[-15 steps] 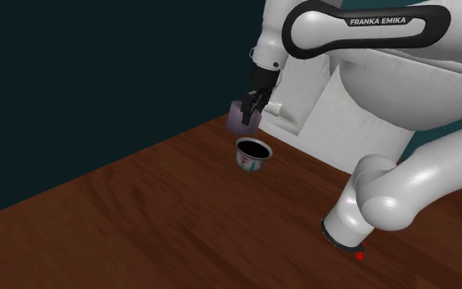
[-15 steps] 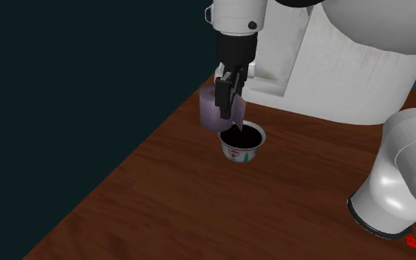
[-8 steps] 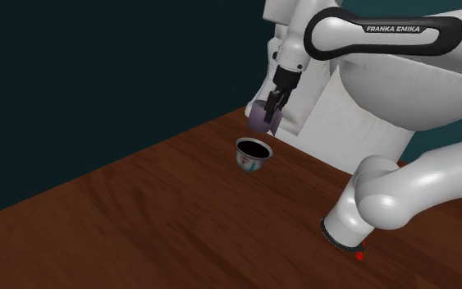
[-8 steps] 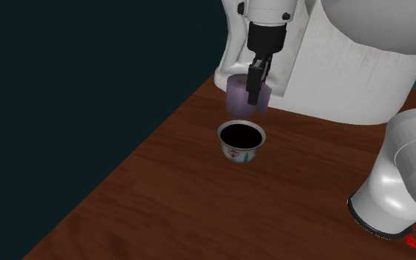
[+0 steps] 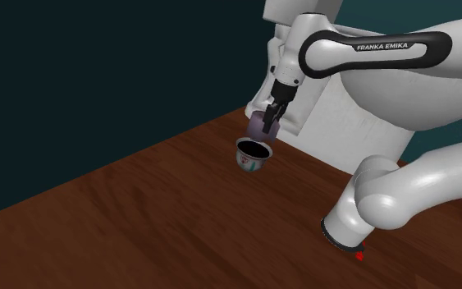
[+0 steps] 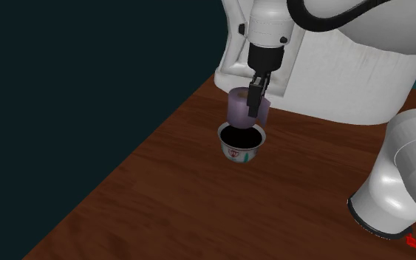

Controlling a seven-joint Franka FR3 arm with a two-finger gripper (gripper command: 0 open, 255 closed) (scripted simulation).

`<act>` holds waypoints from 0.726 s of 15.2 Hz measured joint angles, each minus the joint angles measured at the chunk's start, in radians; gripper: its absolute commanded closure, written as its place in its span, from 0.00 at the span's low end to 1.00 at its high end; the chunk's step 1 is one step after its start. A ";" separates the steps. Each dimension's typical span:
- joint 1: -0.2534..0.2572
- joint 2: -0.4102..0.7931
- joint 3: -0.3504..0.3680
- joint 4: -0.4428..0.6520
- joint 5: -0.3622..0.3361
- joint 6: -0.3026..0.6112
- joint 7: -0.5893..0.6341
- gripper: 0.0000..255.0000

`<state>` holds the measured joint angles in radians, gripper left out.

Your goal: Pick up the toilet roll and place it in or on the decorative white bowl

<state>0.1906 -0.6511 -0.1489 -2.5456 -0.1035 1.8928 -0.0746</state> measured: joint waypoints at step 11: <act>-0.002 0.026 -0.009 -0.089 -0.007 0.116 0.002 1.00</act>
<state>0.1884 -0.6247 -0.1577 -2.6350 -0.1108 2.0089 -0.0722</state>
